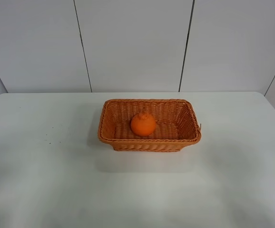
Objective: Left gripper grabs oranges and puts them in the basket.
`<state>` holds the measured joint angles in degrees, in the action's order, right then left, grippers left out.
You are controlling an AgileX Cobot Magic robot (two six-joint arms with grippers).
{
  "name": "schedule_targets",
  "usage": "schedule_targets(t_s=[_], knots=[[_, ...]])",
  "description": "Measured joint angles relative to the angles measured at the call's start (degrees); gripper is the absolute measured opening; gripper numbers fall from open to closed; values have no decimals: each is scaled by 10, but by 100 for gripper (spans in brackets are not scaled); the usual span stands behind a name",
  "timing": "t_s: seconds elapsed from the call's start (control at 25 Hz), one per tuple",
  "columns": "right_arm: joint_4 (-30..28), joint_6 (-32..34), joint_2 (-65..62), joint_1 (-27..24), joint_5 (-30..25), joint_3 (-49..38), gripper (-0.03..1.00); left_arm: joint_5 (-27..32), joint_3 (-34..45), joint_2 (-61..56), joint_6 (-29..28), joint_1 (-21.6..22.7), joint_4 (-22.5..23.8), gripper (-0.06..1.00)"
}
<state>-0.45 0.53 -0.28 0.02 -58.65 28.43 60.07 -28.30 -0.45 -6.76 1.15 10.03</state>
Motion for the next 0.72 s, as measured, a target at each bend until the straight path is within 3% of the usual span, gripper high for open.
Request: schedule_targets(t_s=[0.72], knots=[[0, 0, 0, 0, 0, 0, 69, 0, 0, 0, -1, 0, -1, 82]])
